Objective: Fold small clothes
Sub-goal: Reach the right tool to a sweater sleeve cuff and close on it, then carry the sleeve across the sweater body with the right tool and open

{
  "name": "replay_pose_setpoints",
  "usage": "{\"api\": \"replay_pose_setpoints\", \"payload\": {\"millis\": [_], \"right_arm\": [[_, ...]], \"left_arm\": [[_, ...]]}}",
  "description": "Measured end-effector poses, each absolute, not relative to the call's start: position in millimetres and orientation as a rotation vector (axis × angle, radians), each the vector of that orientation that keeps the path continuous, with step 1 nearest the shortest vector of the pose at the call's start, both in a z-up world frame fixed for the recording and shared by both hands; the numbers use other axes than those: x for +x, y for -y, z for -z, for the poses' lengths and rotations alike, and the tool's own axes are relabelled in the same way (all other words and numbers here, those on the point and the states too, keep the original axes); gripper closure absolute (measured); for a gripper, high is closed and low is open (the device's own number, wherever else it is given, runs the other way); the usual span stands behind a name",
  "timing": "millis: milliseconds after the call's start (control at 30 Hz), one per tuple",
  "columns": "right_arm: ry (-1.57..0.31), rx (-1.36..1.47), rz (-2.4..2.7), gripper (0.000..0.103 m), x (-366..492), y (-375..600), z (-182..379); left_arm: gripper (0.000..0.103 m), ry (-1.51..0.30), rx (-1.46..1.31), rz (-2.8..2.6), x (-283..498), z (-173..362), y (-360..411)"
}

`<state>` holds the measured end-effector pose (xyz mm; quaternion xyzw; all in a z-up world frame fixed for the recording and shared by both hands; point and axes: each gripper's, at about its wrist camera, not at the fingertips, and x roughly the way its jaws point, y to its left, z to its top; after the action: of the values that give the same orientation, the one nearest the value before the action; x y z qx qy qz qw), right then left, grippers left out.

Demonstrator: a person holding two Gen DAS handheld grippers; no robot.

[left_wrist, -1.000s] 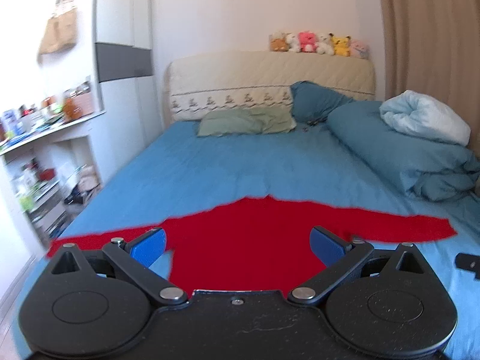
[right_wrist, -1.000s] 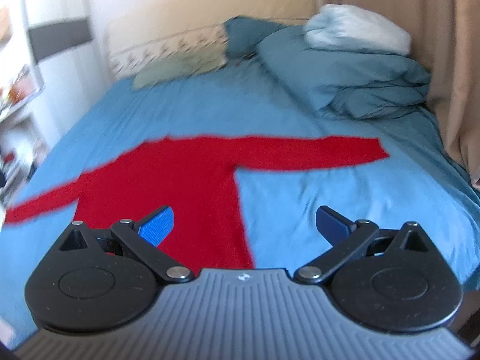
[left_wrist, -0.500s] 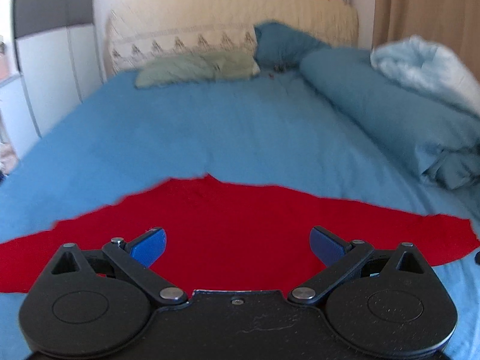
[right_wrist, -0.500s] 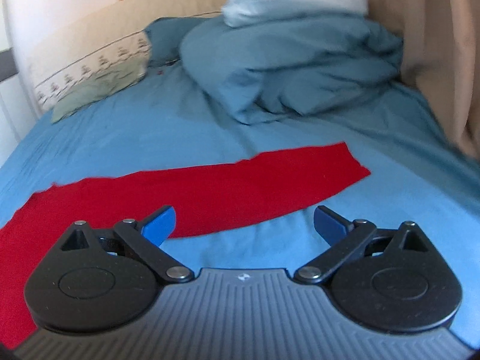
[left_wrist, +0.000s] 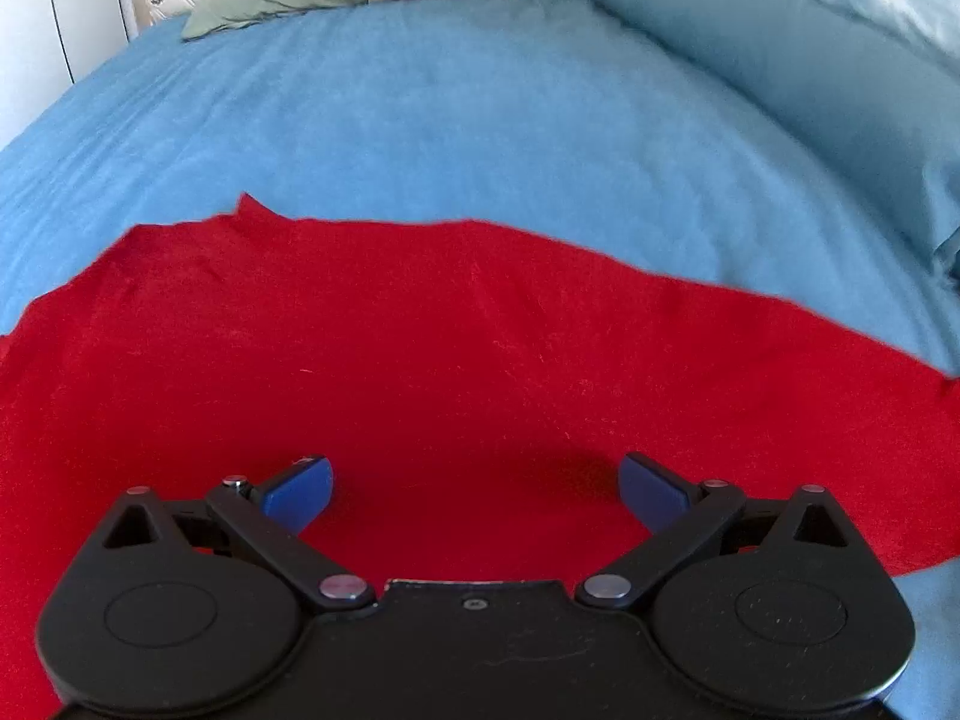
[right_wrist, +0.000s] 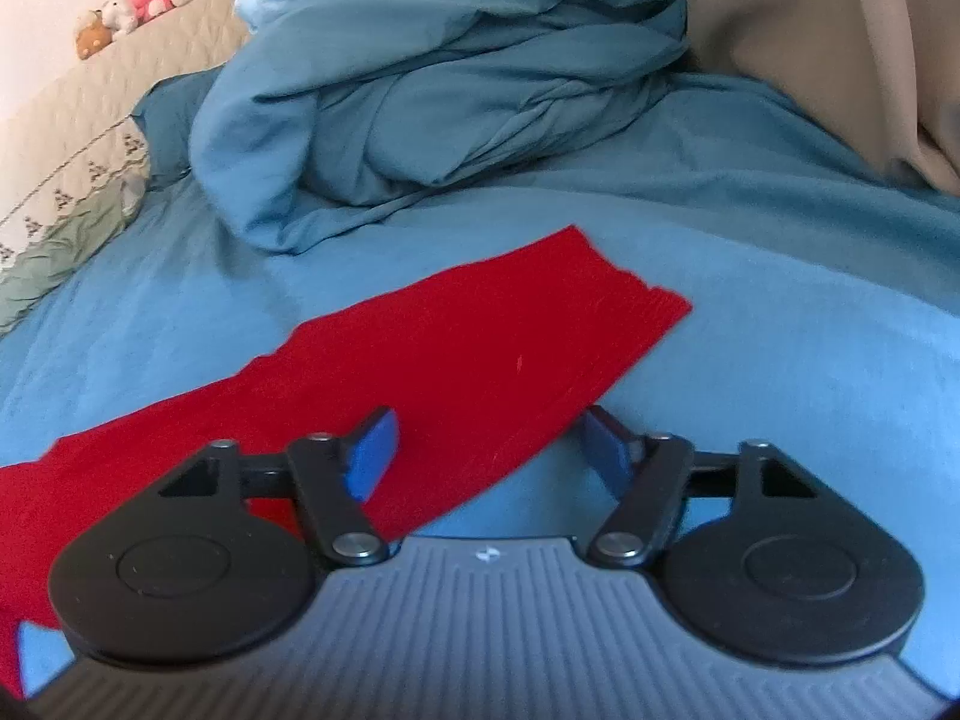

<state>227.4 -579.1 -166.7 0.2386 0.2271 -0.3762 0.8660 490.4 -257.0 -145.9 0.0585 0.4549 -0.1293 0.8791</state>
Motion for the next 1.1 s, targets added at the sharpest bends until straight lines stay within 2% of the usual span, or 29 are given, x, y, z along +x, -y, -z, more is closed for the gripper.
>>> {"api": "replay_pose_setpoints", "payload": {"millis": [100,167,233,400,533,733,833,900,1000,1100], "right_arm": [[-0.467,0.485,0.809,0.042,232,581,169],[-0.463,0.490,0.812,0.067,235,582,169],[-0.463,0.488,0.810,0.079,237,582,165],[-0.437,0.455,0.738,0.081,251,565,136],[-0.366,0.456,0.533,0.081,280,527,86],[-0.308,0.312,0.124,0.081,371,393,20],[-0.379,0.243,-0.045,0.081,416,318,36],[-0.478,0.184,-0.116,0.081,441,267,71],[-0.597,0.089,-0.155,0.081,454,216,123],[-0.630,-0.001,-0.157,0.081,451,187,155]], "left_arm": [[0.000,-0.929,0.169,0.247,491,153,265],[0.000,-0.940,0.171,0.242,495,157,267],[0.000,-0.964,0.149,0.244,497,156,264],[0.000,-0.966,0.133,0.289,504,146,251],[0.000,-0.873,0.165,0.235,491,123,218],[0.000,-0.717,0.148,0.213,469,84,142],[0.000,-0.756,0.071,0.207,469,82,91],[0.000,-0.773,0.026,0.174,465,89,59],[0.000,-0.820,-0.004,0.132,459,105,23],[0.000,-0.863,-0.059,0.144,456,121,2]]}}
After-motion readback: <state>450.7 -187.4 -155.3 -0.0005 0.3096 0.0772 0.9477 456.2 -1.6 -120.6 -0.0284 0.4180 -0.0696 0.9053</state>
